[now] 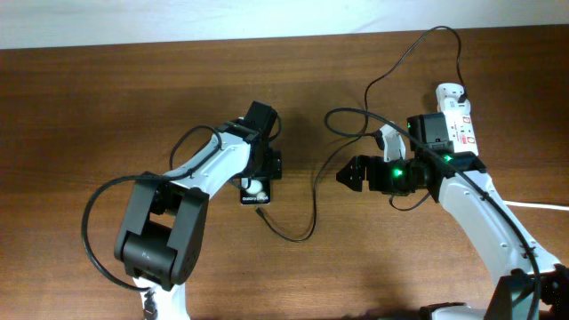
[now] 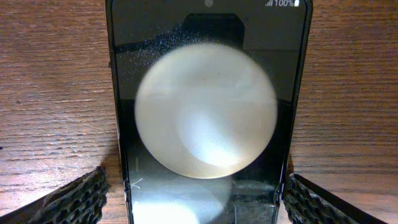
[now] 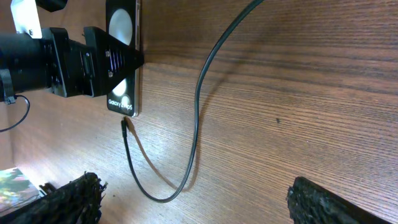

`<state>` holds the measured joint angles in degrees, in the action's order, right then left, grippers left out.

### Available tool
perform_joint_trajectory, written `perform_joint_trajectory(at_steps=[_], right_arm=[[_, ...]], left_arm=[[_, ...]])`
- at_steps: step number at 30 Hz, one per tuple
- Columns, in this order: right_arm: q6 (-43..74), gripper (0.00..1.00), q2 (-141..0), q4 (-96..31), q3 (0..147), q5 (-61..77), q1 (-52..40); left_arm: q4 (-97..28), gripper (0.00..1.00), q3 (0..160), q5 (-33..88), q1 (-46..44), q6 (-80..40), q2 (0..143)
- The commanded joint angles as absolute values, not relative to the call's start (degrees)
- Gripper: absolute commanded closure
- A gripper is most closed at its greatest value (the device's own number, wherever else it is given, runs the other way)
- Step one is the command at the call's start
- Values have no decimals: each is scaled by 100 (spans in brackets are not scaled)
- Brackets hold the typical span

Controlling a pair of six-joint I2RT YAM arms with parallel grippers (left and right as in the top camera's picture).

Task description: Plug charger to phone and switch on socket

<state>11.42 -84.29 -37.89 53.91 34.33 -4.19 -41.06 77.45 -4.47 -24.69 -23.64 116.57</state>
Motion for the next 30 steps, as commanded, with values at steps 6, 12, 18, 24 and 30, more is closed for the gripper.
perform_joint_trajectory(at_steps=[6, 12, 18, 24, 30], right_arm=[[1122, 1, -8460, -3774, 5474, 3376, -449], [1122, 2, -8460, -3774, 5474, 3376, -449], [1122, 1, -8460, -3774, 5474, 3376, -449], [1122, 1, -8460, -3774, 5474, 3376, -449], [1122, 1, -8460, -3774, 5474, 3376, -449]], left_arm=[[-4163, 7, 7509, -384, -2421, -2377, 11762], [-4158, 6, 7505, -429, -2421, -2377, 11762], [-4095, 1, 7502, -432, -2421, -2375, 11764], [-4056, 1, 7502, -432, -2421, -2375, 11834], [-4042, 1, 7502, -449, -2421, -2377, 11839]])
